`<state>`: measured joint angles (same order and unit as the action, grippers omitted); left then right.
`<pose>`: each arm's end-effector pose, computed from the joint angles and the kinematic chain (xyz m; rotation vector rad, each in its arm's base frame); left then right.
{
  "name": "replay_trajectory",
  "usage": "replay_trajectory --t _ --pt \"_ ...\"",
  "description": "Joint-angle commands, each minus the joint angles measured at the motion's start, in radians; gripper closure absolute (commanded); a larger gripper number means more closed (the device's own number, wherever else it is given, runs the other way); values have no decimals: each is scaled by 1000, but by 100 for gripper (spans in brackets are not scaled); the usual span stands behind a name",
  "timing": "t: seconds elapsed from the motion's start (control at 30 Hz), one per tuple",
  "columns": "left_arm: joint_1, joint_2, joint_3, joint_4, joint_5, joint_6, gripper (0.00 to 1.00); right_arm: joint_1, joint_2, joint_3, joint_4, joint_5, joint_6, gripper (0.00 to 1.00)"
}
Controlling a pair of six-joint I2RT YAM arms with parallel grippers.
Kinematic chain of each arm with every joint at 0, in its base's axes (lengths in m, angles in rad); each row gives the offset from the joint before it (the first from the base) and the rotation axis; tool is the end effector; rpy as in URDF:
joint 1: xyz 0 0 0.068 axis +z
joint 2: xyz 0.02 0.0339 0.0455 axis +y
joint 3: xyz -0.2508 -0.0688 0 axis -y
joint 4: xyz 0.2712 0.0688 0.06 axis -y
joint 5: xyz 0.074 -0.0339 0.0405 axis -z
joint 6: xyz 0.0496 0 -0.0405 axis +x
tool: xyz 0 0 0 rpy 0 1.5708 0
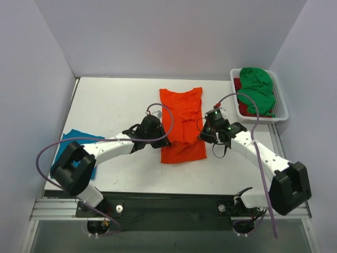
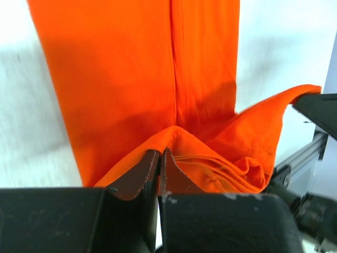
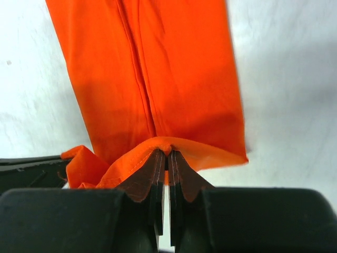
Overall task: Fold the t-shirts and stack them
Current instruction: Fold the folded rectangular tshirt in 1/3 of the way
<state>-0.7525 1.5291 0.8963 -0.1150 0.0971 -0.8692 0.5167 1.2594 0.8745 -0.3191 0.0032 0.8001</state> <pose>0.2553 -0.2456 0.1682 -0.0929 2.5004 -0.8751 0.2707 0.1536 0.2260 0.3365 2.3461 0.6681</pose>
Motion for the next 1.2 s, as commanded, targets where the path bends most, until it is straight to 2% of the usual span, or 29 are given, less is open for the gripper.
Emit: replay_trajectory --t 0.0,0.2,0.43,1.1,1.17 --pt "59 78 91 43 21 39 100 -64 93 110 64 4 -65 100" --pt "154 227 226 40 91 56 100 -155 251 234 101 -81 -85 100" --pt "208 370 358 23 148 64 100 -216 412 328 115 -166 -85 100" --pt "291 505 510 9 222 81 100 -325 612 457 121 -282 -107 100" --pt "292 519 518 14 228 82 100 -331 630 475 124 -296 -111 95"
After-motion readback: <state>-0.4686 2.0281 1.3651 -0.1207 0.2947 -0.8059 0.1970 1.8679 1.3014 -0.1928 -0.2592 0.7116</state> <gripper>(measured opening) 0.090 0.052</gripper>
